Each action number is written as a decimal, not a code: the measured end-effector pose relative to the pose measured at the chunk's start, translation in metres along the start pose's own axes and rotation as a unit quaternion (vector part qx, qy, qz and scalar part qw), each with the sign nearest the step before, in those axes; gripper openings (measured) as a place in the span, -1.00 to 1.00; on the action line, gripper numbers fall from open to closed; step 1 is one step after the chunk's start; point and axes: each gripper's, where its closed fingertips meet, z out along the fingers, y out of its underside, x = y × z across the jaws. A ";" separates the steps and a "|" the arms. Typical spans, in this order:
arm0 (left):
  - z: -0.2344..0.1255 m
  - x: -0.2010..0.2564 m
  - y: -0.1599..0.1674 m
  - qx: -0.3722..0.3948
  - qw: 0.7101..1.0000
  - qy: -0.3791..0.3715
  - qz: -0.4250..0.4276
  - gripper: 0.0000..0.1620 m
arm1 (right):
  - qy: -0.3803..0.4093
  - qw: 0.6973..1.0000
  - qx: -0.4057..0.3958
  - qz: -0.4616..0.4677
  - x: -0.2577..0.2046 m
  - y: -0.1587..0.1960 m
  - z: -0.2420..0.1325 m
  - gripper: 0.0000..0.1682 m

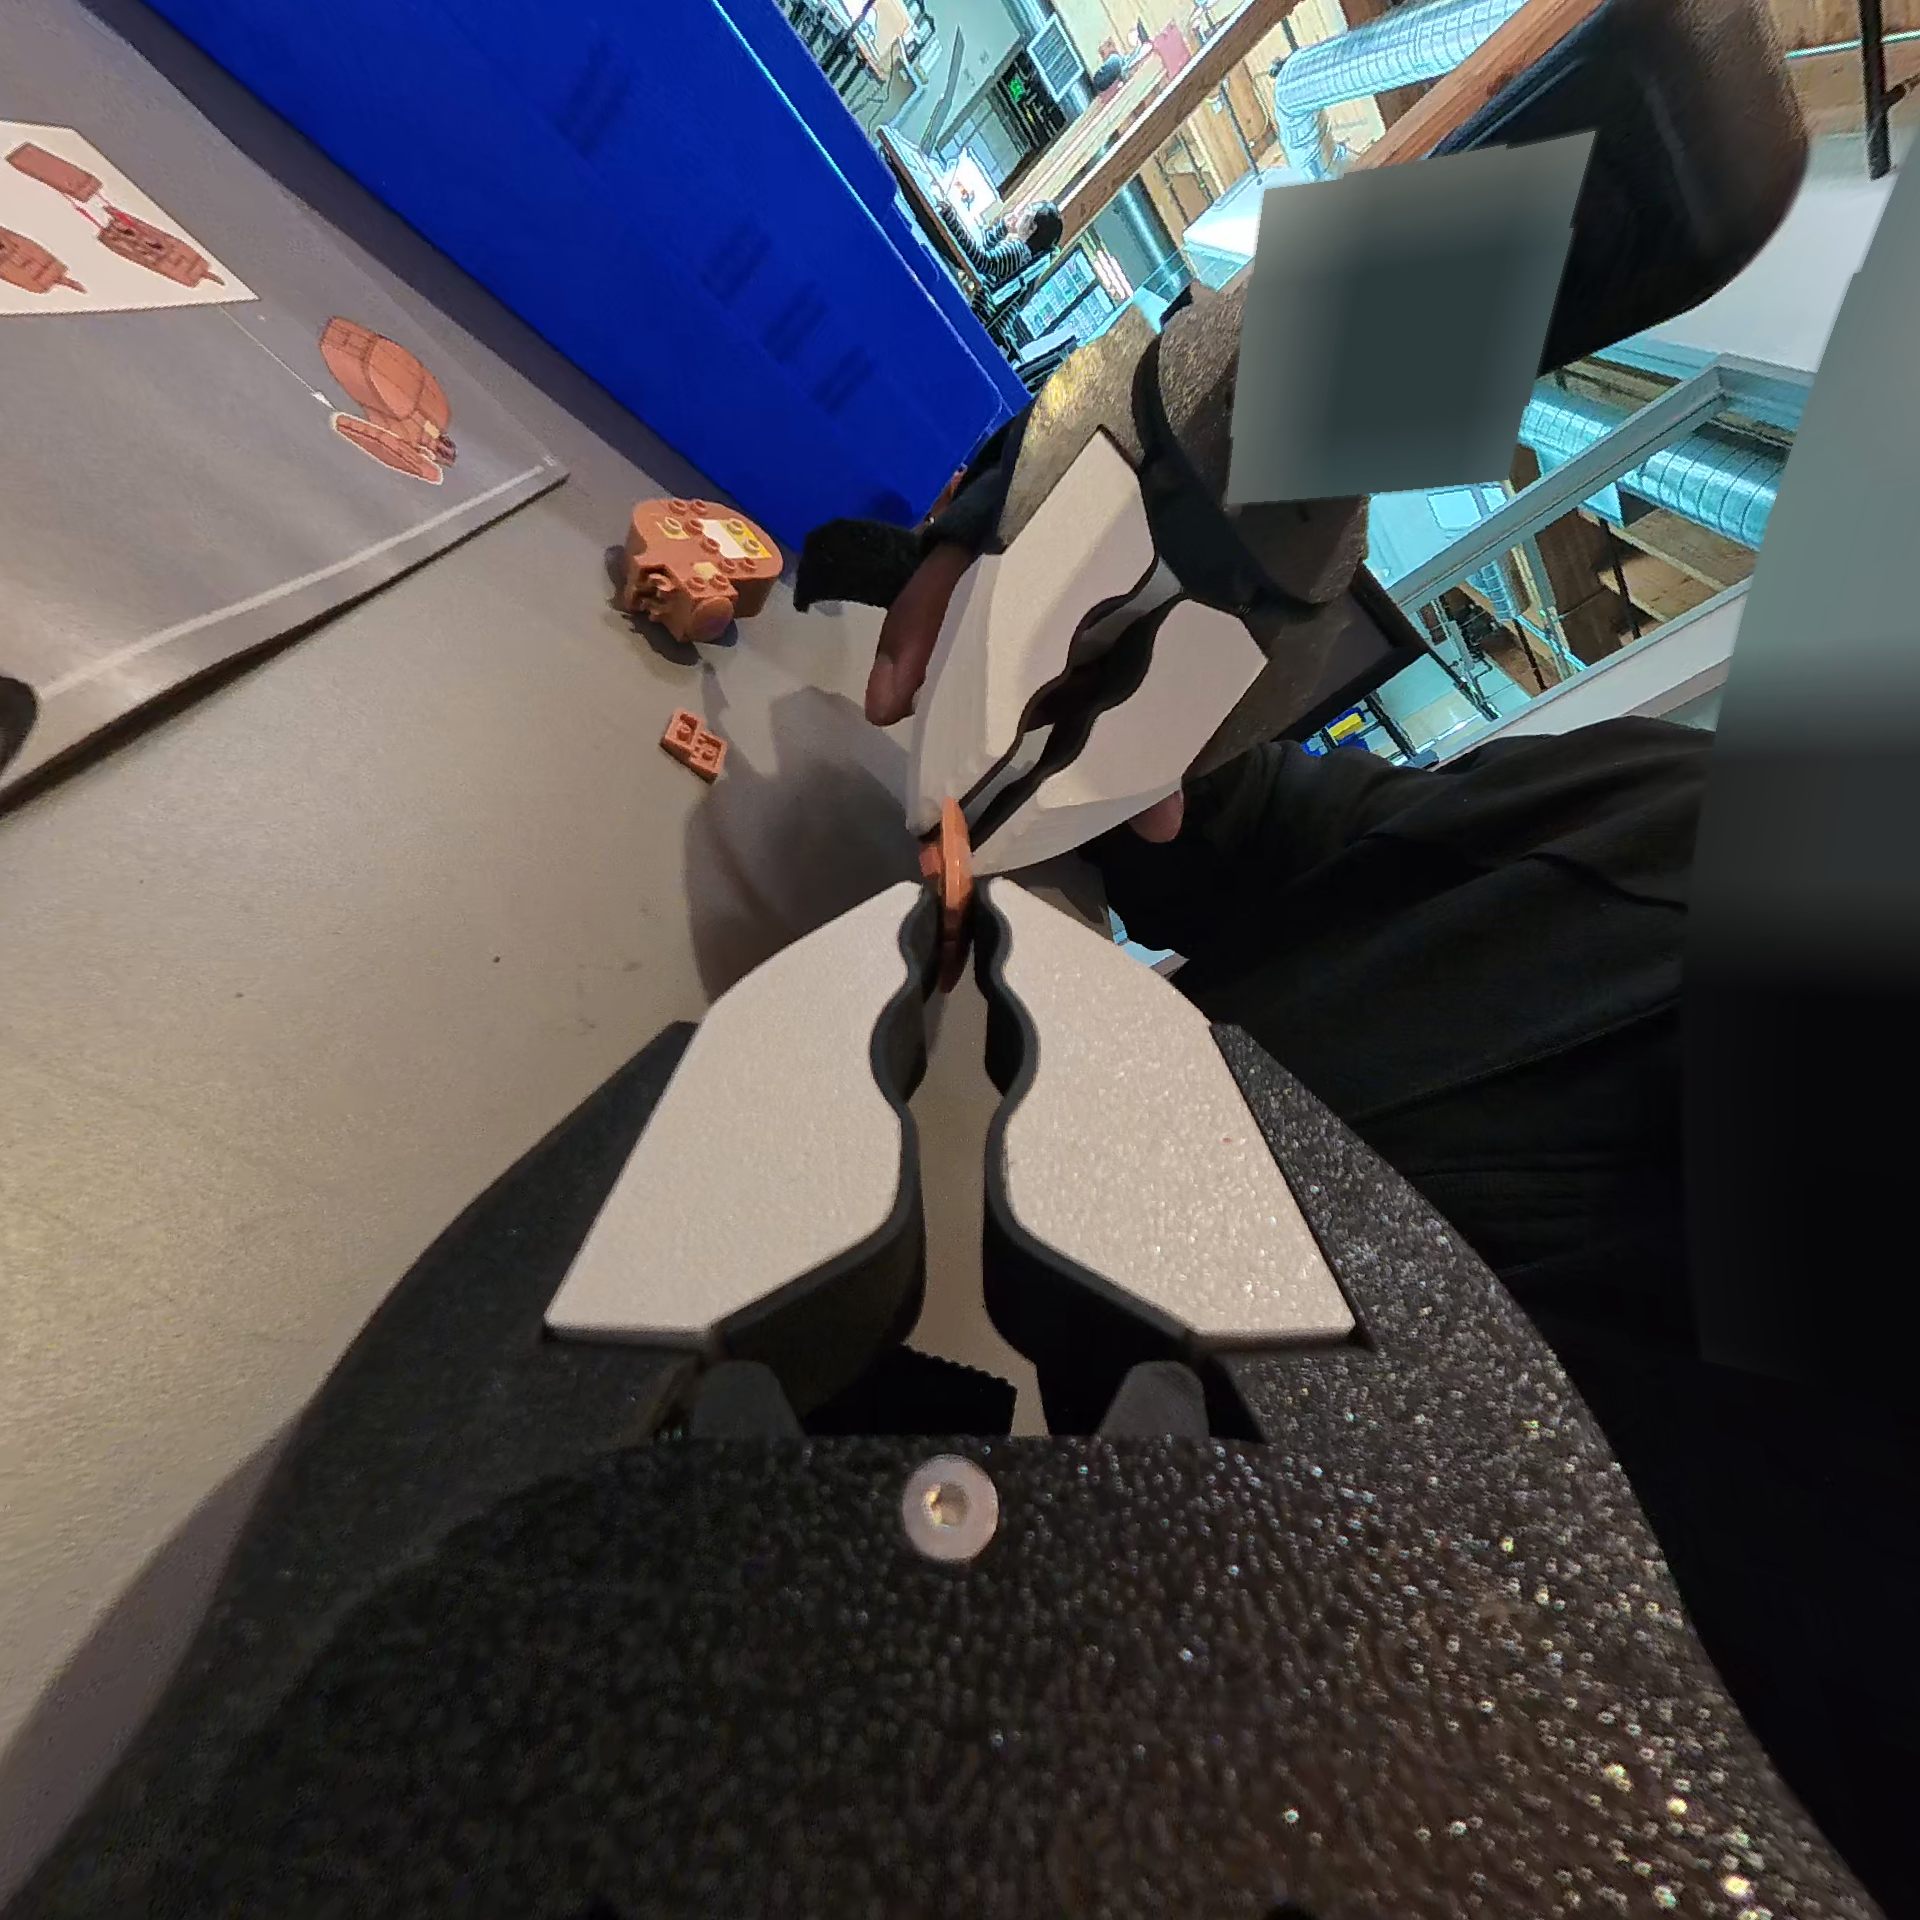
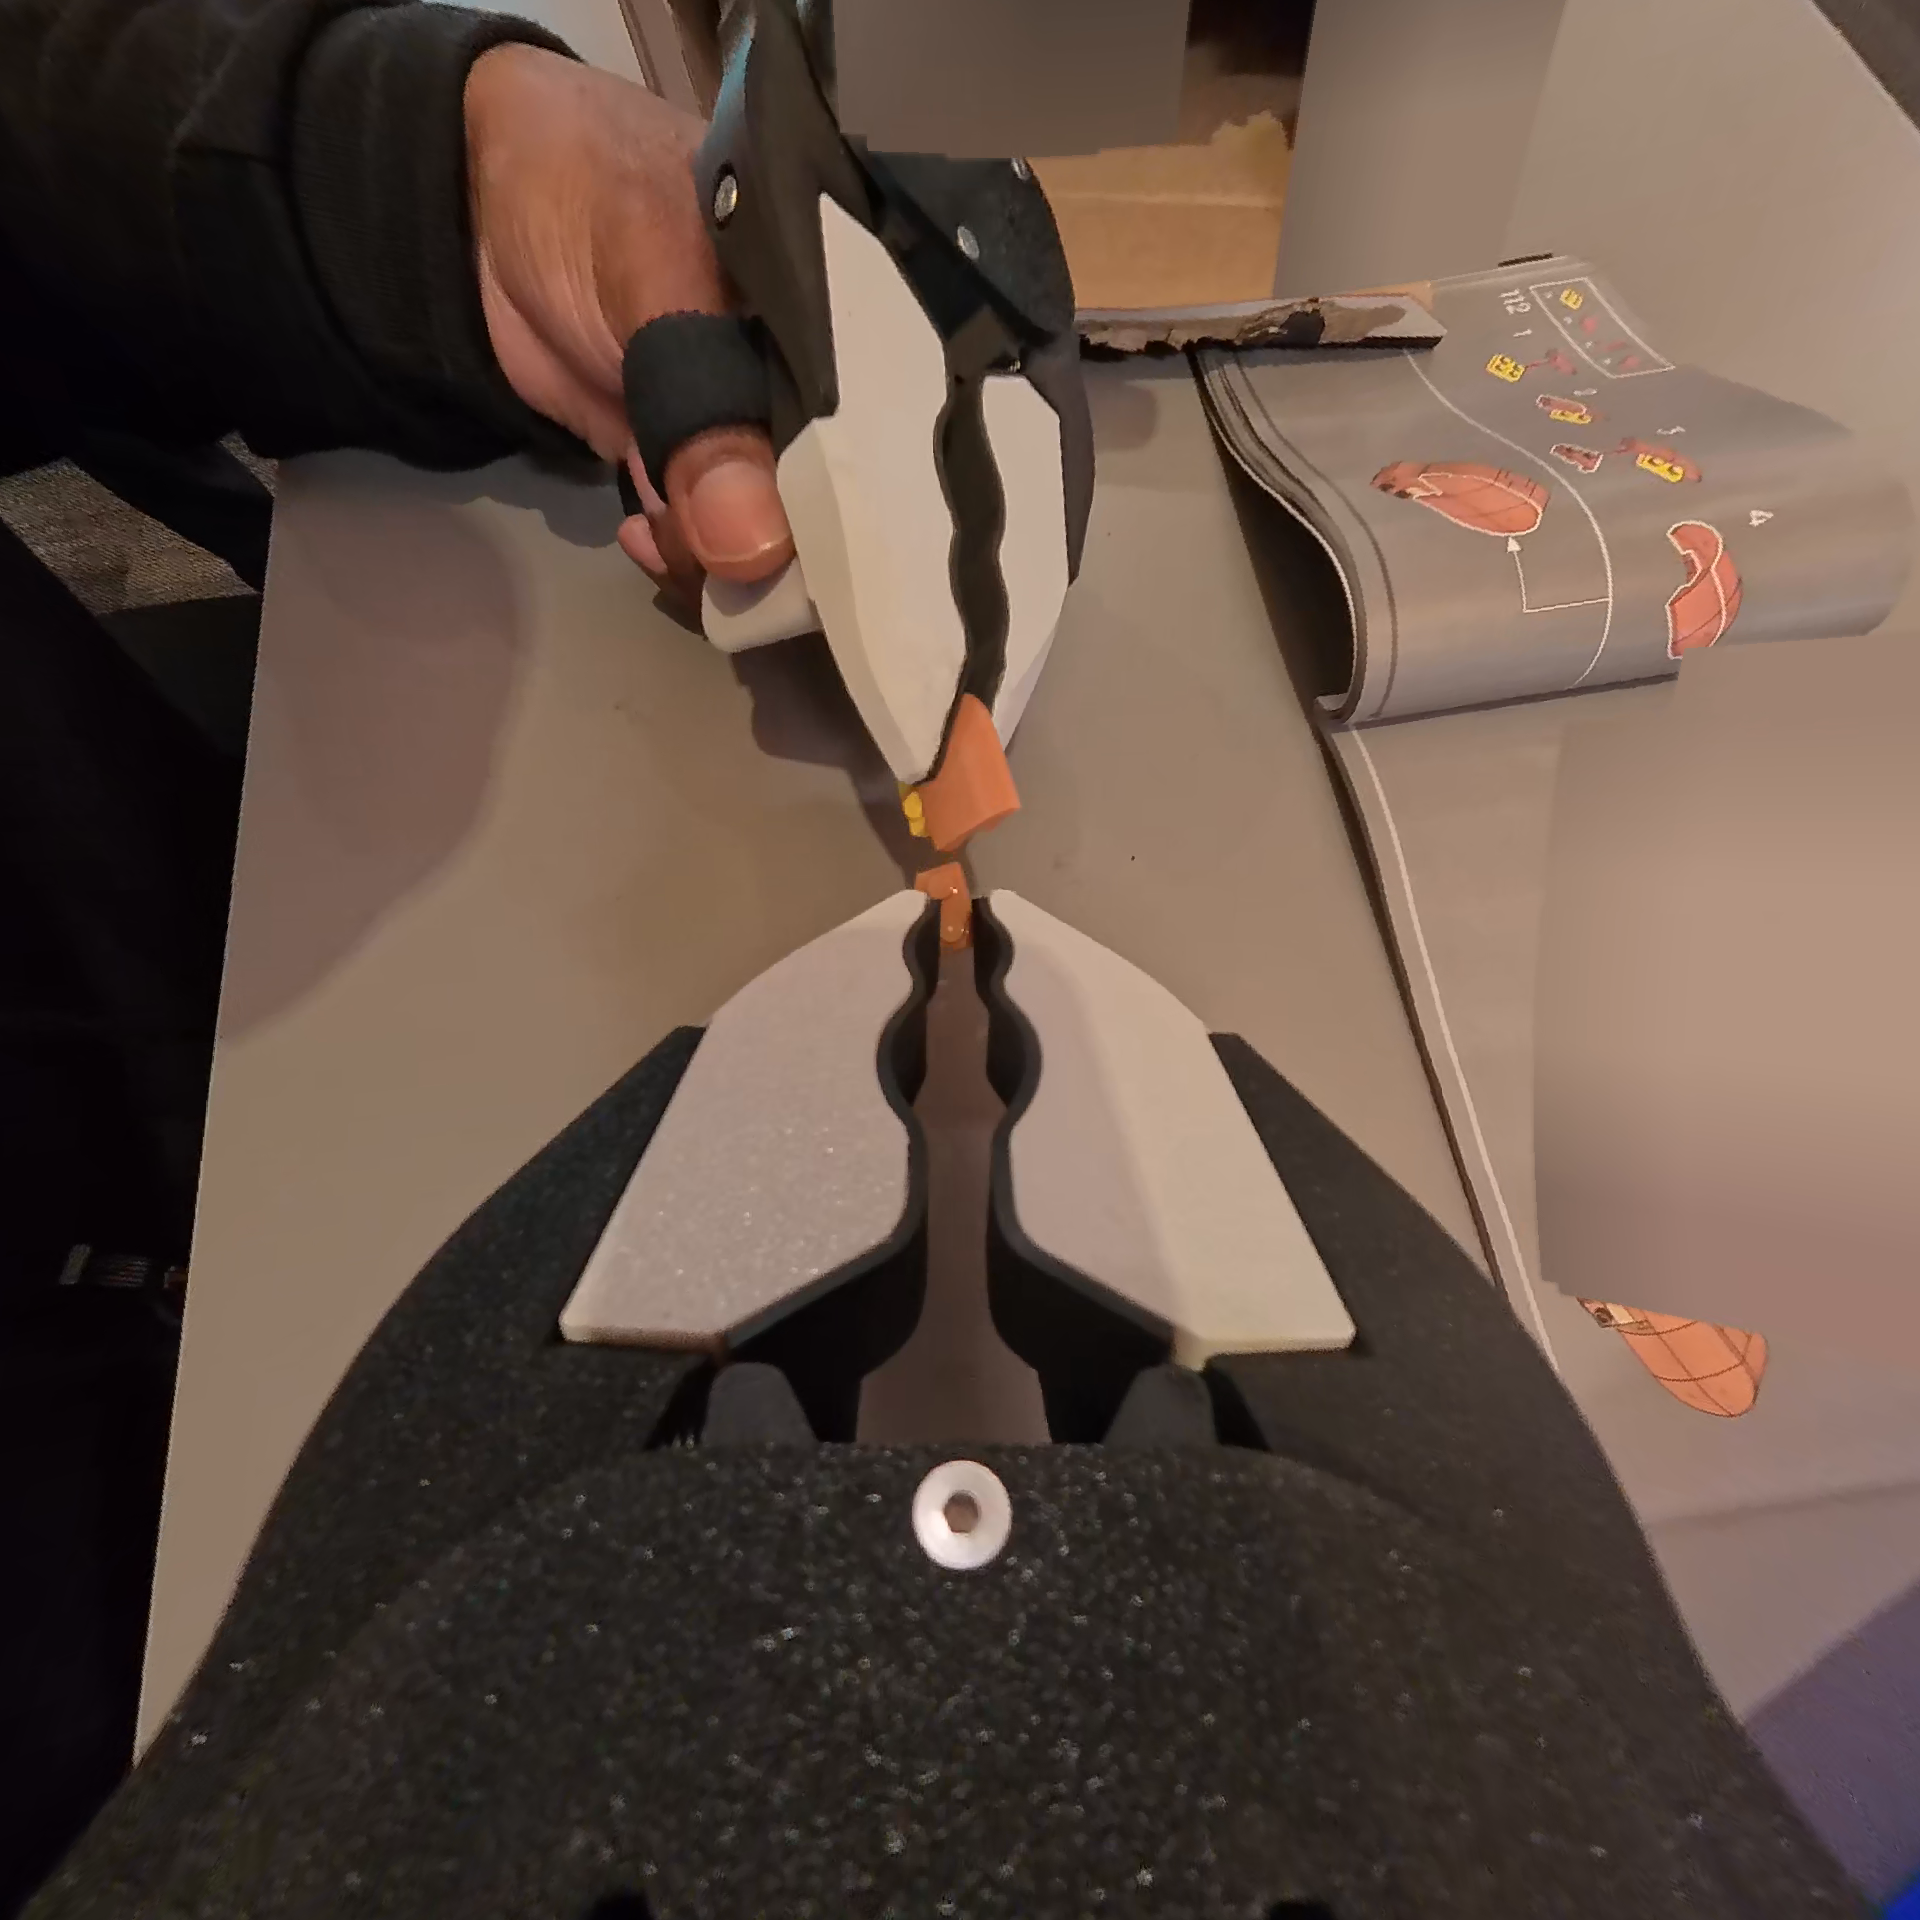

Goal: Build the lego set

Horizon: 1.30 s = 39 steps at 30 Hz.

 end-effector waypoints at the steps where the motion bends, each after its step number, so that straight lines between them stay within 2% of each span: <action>1: 0.000 0.000 -0.001 0.002 1.000 0.000 0.000 -0.93 | 0.000 1.000 -0.004 0.001 0.000 0.002 0.001 -0.93; 8: -0.004 0.002 -0.008 0.030 0.999 0.014 -0.013 -0.93 | -0.037 0.996 -0.082 0.018 -0.007 0.041 0.020 -0.92; 13: -0.004 0.003 -0.010 0.038 0.999 0.020 -0.019 -0.93 | -0.041 0.995 -0.093 0.021 -0.007 0.046 0.024 -0.91; 16: -0.004 0.003 -0.009 0.035 0.999 0.015 -0.016 -0.93 | -0.037 0.995 -0.093 0.025 -0.005 0.046 0.023 -0.78; 18: -0.003 0.000 -0.007 0.024 1.000 -0.002 0.005 -0.93 | -0.034 0.997 -0.062 0.034 -0.001 0.035 0.018 -0.70; 22: 0.000 0.005 -0.006 0.015 0.999 -0.004 0.031 -0.94 | -0.067 0.993 0.050 0.085 -0.001 -0.003 0.002 -0.75; 29: 0.003 0.007 -0.001 -0.001 0.999 0.004 0.044 -0.93 | -0.125 0.980 0.092 0.126 -0.011 -0.016 0.000 -0.81; 39: 0.002 0.009 -0.002 0.000 0.999 0.013 0.044 -0.93 | -0.150 0.967 0.120 0.170 -0.008 -0.018 0.001 -0.96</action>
